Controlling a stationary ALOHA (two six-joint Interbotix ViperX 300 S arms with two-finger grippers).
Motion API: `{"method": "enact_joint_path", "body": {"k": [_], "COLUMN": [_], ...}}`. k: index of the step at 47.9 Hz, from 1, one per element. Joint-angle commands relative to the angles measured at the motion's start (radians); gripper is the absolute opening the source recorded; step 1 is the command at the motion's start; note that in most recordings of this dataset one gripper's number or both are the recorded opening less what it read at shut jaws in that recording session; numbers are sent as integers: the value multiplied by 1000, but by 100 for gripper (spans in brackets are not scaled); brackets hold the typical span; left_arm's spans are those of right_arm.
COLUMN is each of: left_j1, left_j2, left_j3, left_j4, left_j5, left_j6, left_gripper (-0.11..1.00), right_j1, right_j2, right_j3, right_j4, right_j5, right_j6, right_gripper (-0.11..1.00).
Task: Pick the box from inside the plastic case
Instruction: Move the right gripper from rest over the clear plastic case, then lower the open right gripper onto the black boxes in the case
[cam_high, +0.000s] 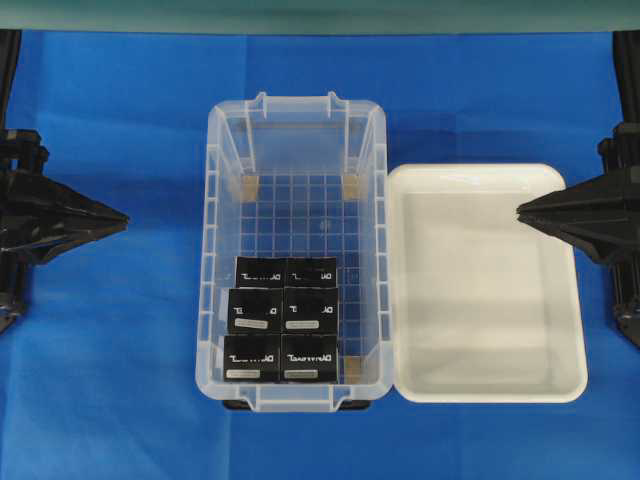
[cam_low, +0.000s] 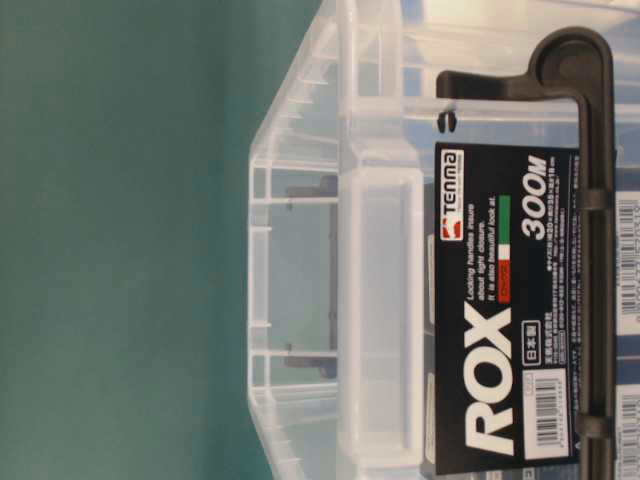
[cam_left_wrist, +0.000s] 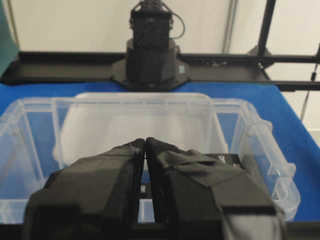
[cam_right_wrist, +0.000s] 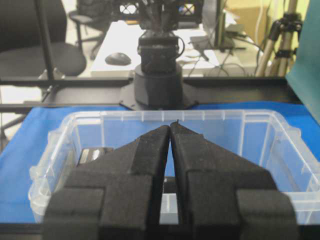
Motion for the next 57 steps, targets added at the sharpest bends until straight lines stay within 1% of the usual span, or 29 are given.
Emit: {"method": "enact_joint_path", "body": {"k": [1, 3, 5, 7, 9, 13, 20, 34, 38, 41, 42, 49, 57], "left_j1": [-5, -3, -3, -5, -6, -8, -8, -9, -9, -9, -9, -9, -8], "left_j2": [-3, -5, -3, -2, 0, 3, -6, -25, -25, -25, -25, -26, -28], "left_j3": [-20, -25, -29, -37, -51, -64, -71, -83, -83, -84, -84, -84, -84], "left_j4": [14, 14, 14, 14, 14, 14, 14, 14, 14, 14, 14, 14, 14], "left_j5": [-5, -5, -3, 5, 23, 67, 153, 287, 318, 325, 327, 348, 373], "left_j6": [-6, -6, -6, -6, -6, -6, -8, -12, -12, -14, -14, -14, -15], "left_gripper": [14, 12, 5, 0, -5, -6, -6, -6, -6, -6, -6, -6, -6], "right_j1": [-8, -8, -8, -8, -9, -9, -6, 52, 58, 60, 60, 58, 58], "right_j2": [14, 23, 34, 49, 66, 117, 224, 537, 630, 699, 730, 868, 1014], "right_j3": [-18, -35, -57, -83, -112, -189, -331, -683, -770, -841, -877, -1023, -1161], "right_j4": [6, 37, 64, 84, 94, 94, 94, 94, 94, 94, 94, 83, 80], "right_j5": [-5, 25, 72, 135, 209, 371, 563, 923, 1023, 1098, 1140, 1304, 1476], "right_j6": [8, 14, 25, 35, 46, 75, 112, 110, 110, 106, 103, 86, 20], "right_gripper": [14, 12, 5, 0, -1, -1, -1, -1, -1, -1, -1, -1, -1]}}
